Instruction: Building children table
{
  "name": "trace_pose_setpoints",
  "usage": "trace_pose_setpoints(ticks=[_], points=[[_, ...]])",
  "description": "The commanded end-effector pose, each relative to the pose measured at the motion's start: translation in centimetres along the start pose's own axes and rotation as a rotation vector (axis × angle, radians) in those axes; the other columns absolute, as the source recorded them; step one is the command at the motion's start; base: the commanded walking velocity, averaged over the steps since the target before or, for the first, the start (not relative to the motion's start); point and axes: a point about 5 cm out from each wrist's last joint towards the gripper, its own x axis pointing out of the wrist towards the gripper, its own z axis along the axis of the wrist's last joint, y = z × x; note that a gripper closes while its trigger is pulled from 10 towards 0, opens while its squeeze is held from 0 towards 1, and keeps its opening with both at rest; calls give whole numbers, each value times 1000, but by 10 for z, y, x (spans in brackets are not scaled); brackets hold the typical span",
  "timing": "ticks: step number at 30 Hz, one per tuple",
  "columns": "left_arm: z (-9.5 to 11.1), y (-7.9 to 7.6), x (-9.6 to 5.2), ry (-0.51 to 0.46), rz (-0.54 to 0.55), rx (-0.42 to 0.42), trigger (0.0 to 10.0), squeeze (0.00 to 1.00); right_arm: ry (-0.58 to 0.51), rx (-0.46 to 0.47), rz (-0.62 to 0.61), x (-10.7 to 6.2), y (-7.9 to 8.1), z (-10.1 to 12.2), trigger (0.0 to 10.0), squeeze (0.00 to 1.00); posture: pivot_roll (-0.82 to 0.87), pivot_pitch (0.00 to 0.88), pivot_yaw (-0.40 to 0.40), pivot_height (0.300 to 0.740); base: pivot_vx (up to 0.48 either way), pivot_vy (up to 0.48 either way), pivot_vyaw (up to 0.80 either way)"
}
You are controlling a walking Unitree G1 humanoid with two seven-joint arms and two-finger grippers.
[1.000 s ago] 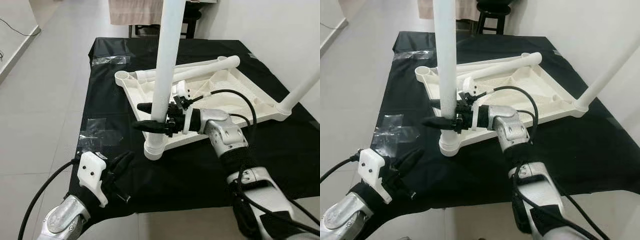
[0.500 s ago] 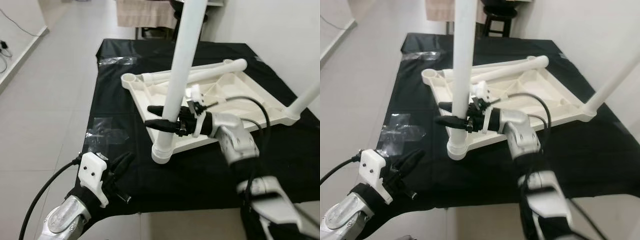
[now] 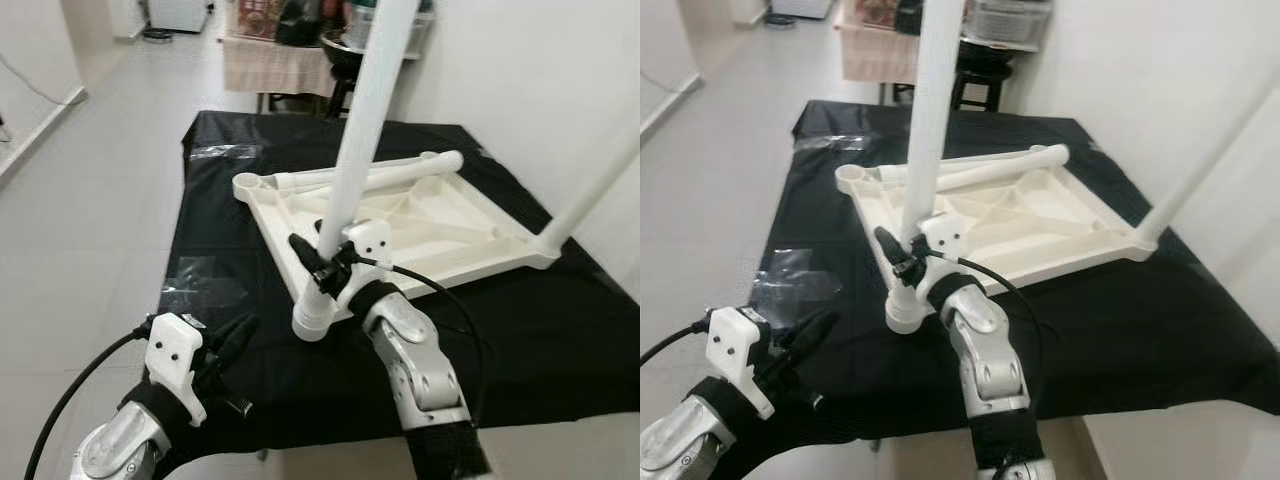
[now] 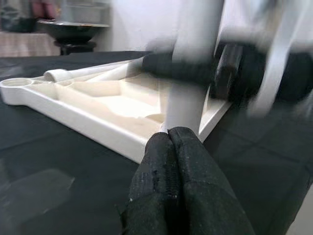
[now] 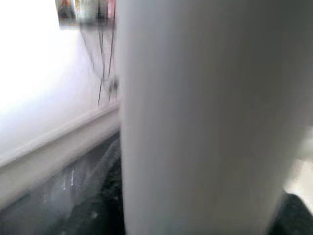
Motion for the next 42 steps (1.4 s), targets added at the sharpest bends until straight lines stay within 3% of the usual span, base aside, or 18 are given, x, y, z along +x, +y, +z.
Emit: trace_pose_setpoints(ticks=[1, 5, 7, 8, 12, 16, 19, 20, 21, 28, 35, 36, 37, 38, 39, 40, 41, 42], points=[[-2, -3, 1, 1, 3, -9, 10000, 0, 42, 53, 99, -3, 4, -11, 10000, 1000, 92, 97, -113, 740, 0, 0, 0], [-2, -3, 2, -1, 1, -12, 10000, 0, 0, 83, 217, -2, 7, 5, 10000, 1000, 88, 96, -113, 740, 0, 0, 0], [-3, -3, 2, -2, -3, -15, 10000, 0, -37, 52, 392, -5, 9, 23, 10000, 1000, 89, 93, -112, 740, 0, 0, 0], [-3, -3, 3, -2, -3, -15, 10000, 0, -36, 22, 501, -7, 6, 28, 10000, 0, 88, 89, -113, 740, 0, 0, 0], [-3, -3, 4, -2, -1, -15, 10000, 0, 7, -31, 685, -4, -10, 32, 10000, 0, 93, 85, -116, 740, 0, 0, 0], [-4, -3, 4, 0, 0, -15, 10000, 0, 53, -21, 762, 7, -29, 37, 10000, 0, 107, 76, -119, 740, 0, 0, 0], [-5, -3, 4, 1, 0, -15, 10000, 0, 62, -11, 775, 9, -32, 39, 10000, 0, 107, 76, -119, 740, 0, 0, 0], [-5, -3, 4, 3, -1, -15, 10000, 0, 56, 33, 786, 14, -37, 45, 3098, 0, 111, 74, -119, 740, 0, 0, 0], [-5, -3, 4, 4, -1, -15, 10000, 0, 62, 67, 815, 16, -40, 49, 0, 0, 116, 72, -120, 740, 0, 0, 0], [-5, -5, 4, 4, -3, -16, 10000, 0, 92, 76, 864, 14, -45, 51, 0, 0, 116, 79, -126, 740, 0, 0, 0], [-3, -7, 3, -1, -4, -17, 10000, 0, 78, -4, 699, -1, -53, 41, 0, 0, 119, 96, -130, 740, 0, 0, 0], [-2, -7, 1, -1, -4, -17, 10000, 0, 99, -22, 600, -2, -50, 31, 0, 0, 122, 103, -132, 740, 0, 0, 0], [-2, -7, 1, -1, -4, -17, 10000, 0, 99, -22, 600, -2, -50, 31, 0, 0, 122, 103, -132, 740, 0, 0, 0], [-1, -7, 0, -1, -4, -17, 10000, 0, 133, -34, 430, -1, -45, 19, 0, 0, 121, 106, -133, 740, 0, 0, 0], [-1, -6, -1, -1, -4, -17, 10000, 0, 135, -1, 104, 2, -42, 6, 0, 0, 110, 113, -128, 740, 0, 0, 0], [0, -6, -2, -1, -3, -18, 10000, 0, 157, 52, -13, -7, -22, -10, 0, 0, 107, 123, -113, 740, 0, 0, 0], [0, -6, -2, -1, -3, -18, 10000, 0, 157, 52, -13, -7, -22, -10, 0, 0, 107, 123, -113, 740, 0, 0, 0], [0, -5, -2, 1, -3, -18, 10000, 0, 162, 86, -74, -13, -5, -18, 0, 0, 101, 119, -106, 740, 0, 0, 0]])
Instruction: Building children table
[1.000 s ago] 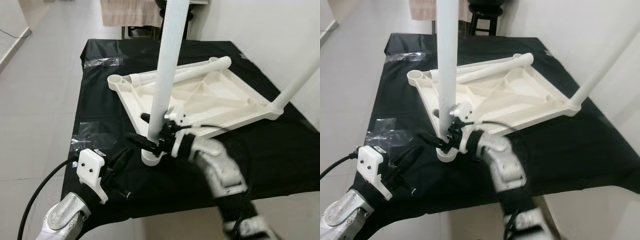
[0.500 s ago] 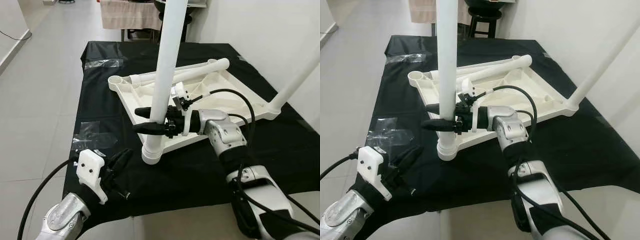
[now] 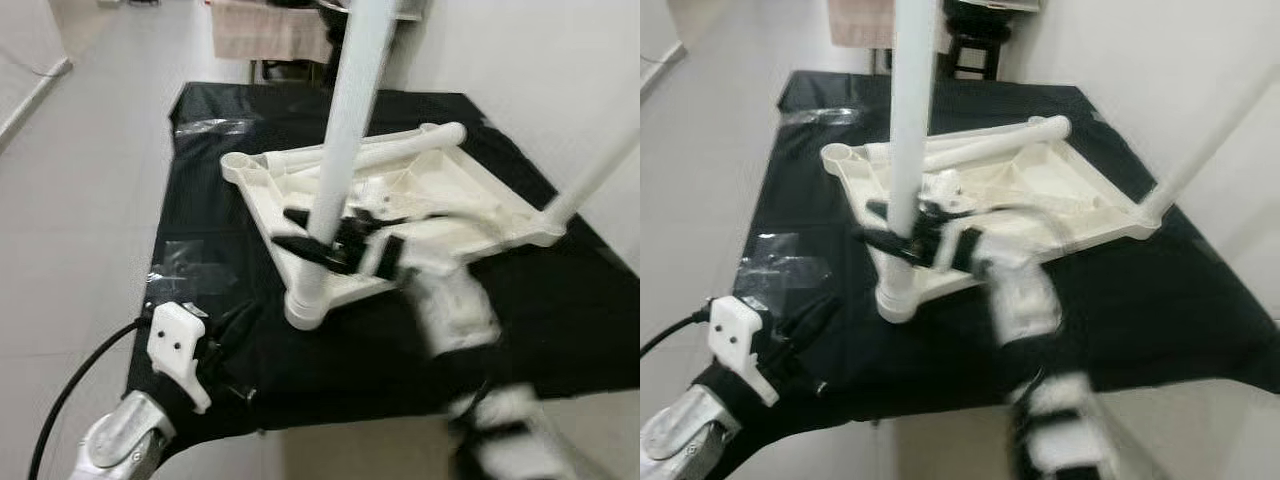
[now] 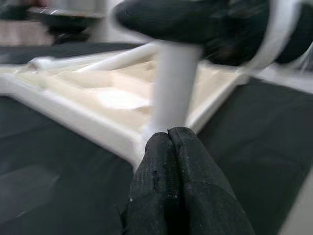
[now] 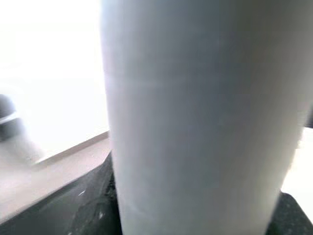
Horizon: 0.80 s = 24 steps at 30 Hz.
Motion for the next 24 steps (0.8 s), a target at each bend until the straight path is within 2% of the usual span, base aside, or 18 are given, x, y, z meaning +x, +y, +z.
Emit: trace_pose_setpoints(ticks=[1, 2, 9, 10, 11, 12, 13, 18, 19, 20, 21, 22, 24], points=[[0, 0, -2, 9, -2, 0, 10000, 0, 207, 54, -126, -14, -6, -40, 0, 0, 101, 119, -106, 740, 0, 0, 0], [0, 1, -1, 11, -7, -2, 10000, 0, 204, 53, -102, -16, 7, -43, 0, 0, 101, 107, -110, 740, 0, 0, 0], [-1, -1, 1, 9, -10, 2, 10000, 0, 222, -13, -52, -8, 1, -45, 0, 0, 113, 104, -128, 740, 0, 0, 0], [-1, -1, 1, 6, -3, 4, 10000, 0, 227, -19, -47, -7, 0, -45, 10000, 0, 113, 100, -131, 740, 0, 0, 0], [-1, -1, 1, 6, -3, 4, 10000, 0, 227, -19, -47, -7, 0, -45, 10000, 0, 113, 100, -131, 740, 0, 0, 0], [-1, -1, 2, 5, 3, 5, 10000, 0, 230, -24, -52, -7, 1, -44, 10000, 110, 113, 100, -131, 740, 0, 0, 0], [-1, -1, 2, 3, 4, 6, 10000, 0, 212, -3, -2, -5, 2, -37, 10000, 1000, 115, 95, -135, 740, 0, 0, 0], [-1, -1, 3, 3, 3, 6, 10000, 0, 205, 10, 20, -5, 3, -33, 10000, 1000, 115, 95, -135, 740, 0, 0, 0], [-2, -1, 4, 3, 1, 5, 10000, 0, 151, 17, 165, -3, 1, -21, 10000, 816, 114, 86, -135, 740, 0, 0, 0], [-2, -1, 4, 3, -1, 5, 10000, 0, 112, 14, 267, -2, -1, -12, 10000, 816, 114, 86, -135, 740, 0, 0, 0], [-2, -1, 4, 3, -1, 5, 10000, 0, 112, 14, 267, -2, -1, -12, 10000, 816, 114, 86, -135, 740, 0, 0, 0], [-3, -1, 6, 3, -1, 5, 10000, 0, 111, -7, 389, -4, -7, -10, 10000, 0, 122, 74, -149, 740, 0, 0, 0], [-4, -2, 7, 4, 4, 10, 10000, 0, 143, -43, 517, -7, -18, -14, 10000, 0, 135, 71, -153, 740, 0, 0, 0]])
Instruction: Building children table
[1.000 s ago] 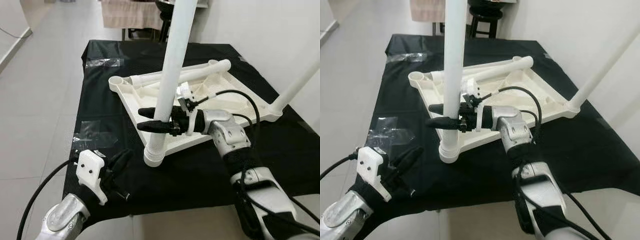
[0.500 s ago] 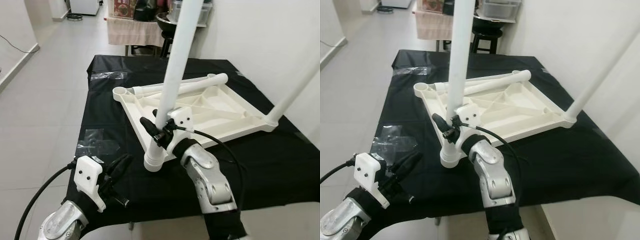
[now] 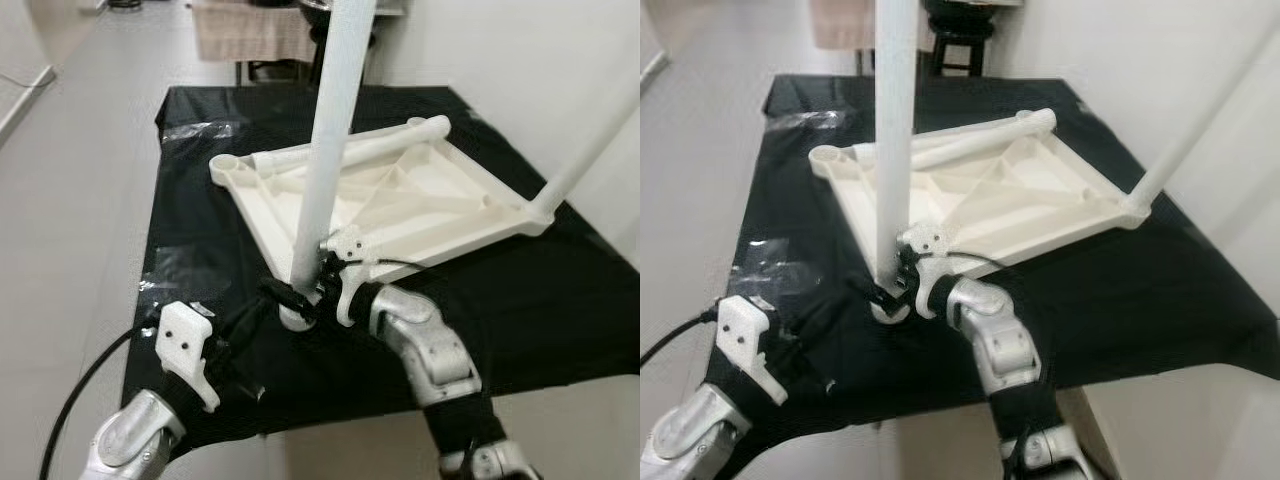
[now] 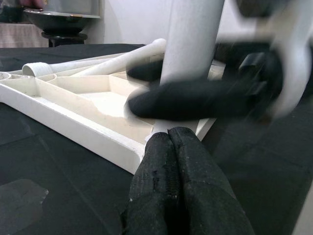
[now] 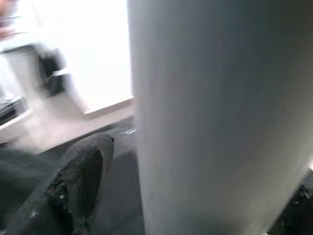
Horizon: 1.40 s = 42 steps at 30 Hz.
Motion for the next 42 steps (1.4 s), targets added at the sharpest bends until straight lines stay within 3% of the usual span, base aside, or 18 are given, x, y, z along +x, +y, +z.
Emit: trace_pose_setpoints(ticks=[1, 7, 8, 9, 10, 19, 23, 32, 33, 34, 35, 36, 37, 39, 42], points=[[-4, -3, 1, 9, 3, 2, 10000, 0, 35, 21, 99, -6, -1, -18, 10000, 0, 135, 71, -153, 740, 0, 0, 0], [-6, -4, -1, 27, 32, 38, 10000, 0, 41, 69, 142, -6, -21, -13, 10000, 0, 148, 58, -148, 740, 0, 0, 0], [-6, -4, -2, 33, 43, 61, 10000, 0, 42, 71, 137, -7, -28, -9, 3412, 0, 148, 58, -148, 740, 0, 0, 0], [-6, -5, -3, 36, 50, 78, 10000, 0, 41, 73, 139, -8, -33, -6, 3412, 0, 148, 58, -148, 740, 0, 0, 0], [-6, -5, -4, 35, 61, 93, 10000, 0, 38, 74, 130, -10, -38, -3, 0, 0, 155, 52, -149, 740, 0, 0, 0], [-5, -9, -10, 41, 75, 132, 10000, 0, 25, 55, 40, -28, -58, 4, 0, 0, 148, 56, -142, 740, 0, 0, 0], [-6, -24, -13, 44, 34, 111, 10000, 0, 91, 11, -67, -55, -60, -12, 0, 0, 127, 59, -133, 740, 0, 0, 0], [-6, -24, -13, 44, 34, 111, 10000, 0, 91, 11, -67, -55, -60, -12, 0, 0, 127, 59, -133, 740, 0, 0, 0], [-6, -27, -14, 42, 31, 92, 10000, 0, 145, 24, -182, -56, -54, -26, 0, 0, 128, 60, -137, 740, 0, 0, 0], [-6, -27, -14, 42, 31, 92, 10000, 0, 145, 24, -182, -56, -54, -26, 0, 0, 128, 60, -137, 740, 0, 0, 0], [-9, -25, -13, 39, 15, 54, 10000, 0, 157, 35, -345, -39, -23, -43, 0, 0, 87, 59, -97, 740, 0, 0, 0], [-11, -23, -12, 36, -2, 20, 10000, 0, 151, 44, -498, -34, -3, -46, 0, 0, 87, 59, -102, 740, 0, 0, 0], [-11, -23, -12, 36, -2, 20, 10000, 0, 151, 44, -498, -34, -3, -46, 0, 0, 87, 59, -102, 740, 0, 0, 0], [-13, -21, -10, 31, -17, -9, 10000, 0, 131, 55, -634, -31, 15, -46, 0, 0, 87, 60, -104, 740, 0, 0, 0], [-13, -21, -10, 28, -9, -10, 10000, 0, 130, 53, -631, -31, 16, -48, 0, 0, 89, 60, -104, 740, 0, 0, 0]])
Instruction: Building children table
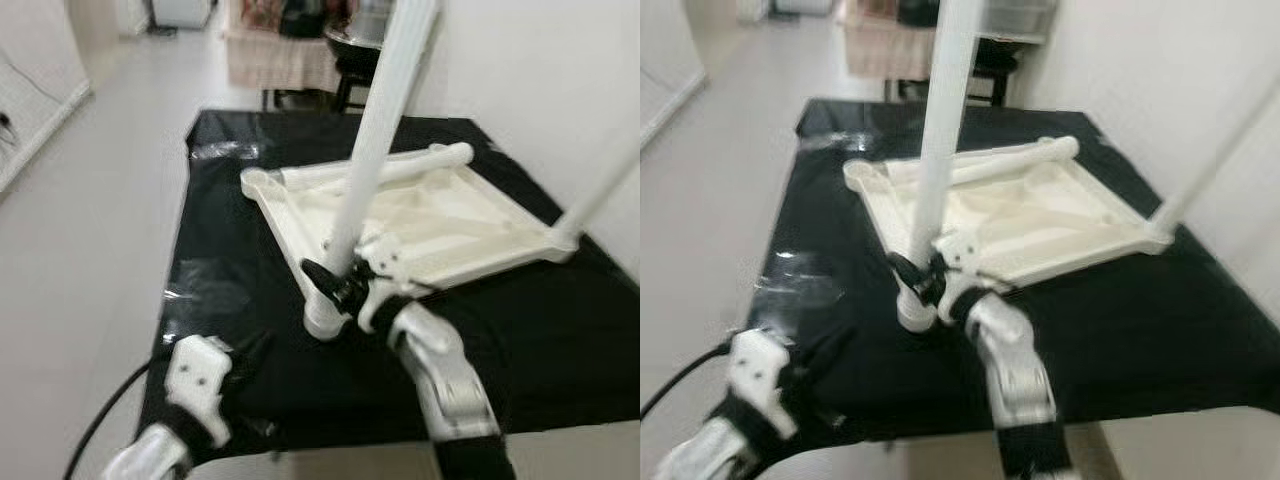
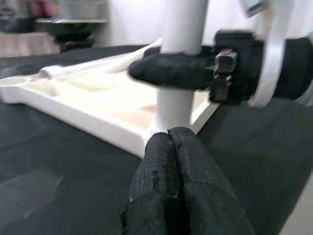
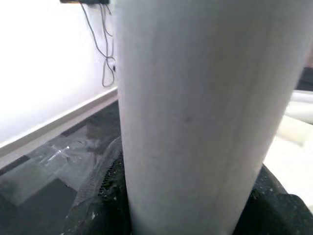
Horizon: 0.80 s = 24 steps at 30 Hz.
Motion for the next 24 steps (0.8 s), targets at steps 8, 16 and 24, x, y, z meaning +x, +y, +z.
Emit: trace_pose_setpoints(ticks=[8, 16, 24], points=[[-3, 1, 1, 2, 13, -20, 10000, 0, 107, -13, -95, -11, -12, -17, 10000, 0, 91, 63, -117, 740, 0, 0, 0], [-1, 3, 2, -7, 14, -23, 10000, 0, -15, 76, 162, 2, -3, 11, 10000, 1000, 97, 62, -115, 740, 0, 0, 0], [2, 6, 3, -24, 29, -24, 10000, 0, -60, -9, 441, 14, -29, 31, 10000, 0, 117, 56, -121, 740, 0, 0, 0]])
